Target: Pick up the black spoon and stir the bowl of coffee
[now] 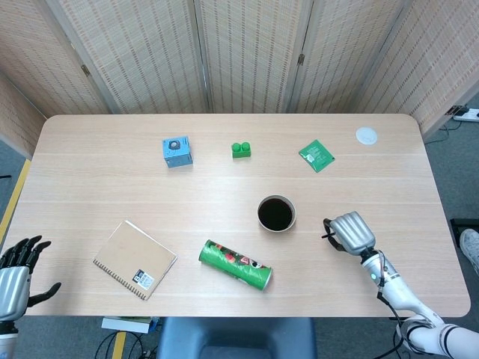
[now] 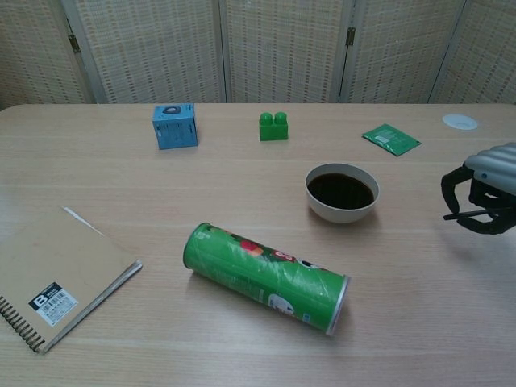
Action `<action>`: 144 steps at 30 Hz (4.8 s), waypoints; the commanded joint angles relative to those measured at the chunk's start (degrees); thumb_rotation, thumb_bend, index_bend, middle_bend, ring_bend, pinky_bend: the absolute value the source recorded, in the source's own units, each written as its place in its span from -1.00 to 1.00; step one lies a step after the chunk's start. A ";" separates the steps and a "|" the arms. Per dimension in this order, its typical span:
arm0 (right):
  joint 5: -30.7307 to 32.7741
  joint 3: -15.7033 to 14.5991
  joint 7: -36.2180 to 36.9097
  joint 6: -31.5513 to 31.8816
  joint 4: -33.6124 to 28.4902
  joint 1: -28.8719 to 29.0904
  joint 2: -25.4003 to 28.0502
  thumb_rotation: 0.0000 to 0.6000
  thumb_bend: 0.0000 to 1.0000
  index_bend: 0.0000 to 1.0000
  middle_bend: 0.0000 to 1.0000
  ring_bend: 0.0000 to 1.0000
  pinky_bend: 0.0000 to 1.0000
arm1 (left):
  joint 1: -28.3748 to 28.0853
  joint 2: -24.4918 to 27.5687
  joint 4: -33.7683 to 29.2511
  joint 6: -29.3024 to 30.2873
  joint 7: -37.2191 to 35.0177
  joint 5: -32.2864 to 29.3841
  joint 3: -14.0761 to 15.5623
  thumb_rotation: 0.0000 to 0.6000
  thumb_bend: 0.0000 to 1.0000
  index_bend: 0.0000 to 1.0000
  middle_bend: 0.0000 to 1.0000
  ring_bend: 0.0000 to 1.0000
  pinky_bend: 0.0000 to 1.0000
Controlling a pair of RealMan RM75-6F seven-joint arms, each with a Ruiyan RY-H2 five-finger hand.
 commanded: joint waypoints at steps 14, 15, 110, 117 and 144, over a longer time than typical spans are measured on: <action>1.57 7.42 16.05 -0.88 -6.15 5.16 -0.21 1.00 -0.10 0.37 0.98 1.00 1.00 | 0.41 0.67 -0.89 0.76 0.17 0.30 0.20 1.00 -0.61 -0.56 -0.69 -0.75 -0.65; 1.92 7.78 17.16 -1.48 -6.11 5.63 -0.64 1.00 -0.10 0.37 0.98 1.00 1.00 | 0.46 0.72 -0.93 0.81 0.13 0.30 0.22 1.00 -0.61 -0.56 -0.69 -0.75 -0.64; 1.34 6.12 46.20 -7.87 15.38 14.85 -17.57 1.00 0.07 0.51 0.99 1.00 1.00 | 1.42 0.26 0.40 0.48 -1.04 -1.11 -0.10 1.00 -0.61 -0.56 -0.69 -0.75 -0.65; 2.75 6.88 45.68 -9.22 17.08 14.86 -16.56 1.00 0.08 0.52 0.99 1.00 1.00 | 1.44 0.38 0.09 0.60 -0.68 -1.03 -0.08 1.00 -0.61 -0.56 -0.69 -0.75 -0.65; 0.47 6.31 49.06 -8.55 18.64 17.37 -19.65 1.00 0.08 0.53 0.99 1.00 1.00 | 1.94 0.49 0.30 0.89 -0.82 -1.46 -0.02 1.00 -0.61 -0.56 -0.69 -0.75 -0.65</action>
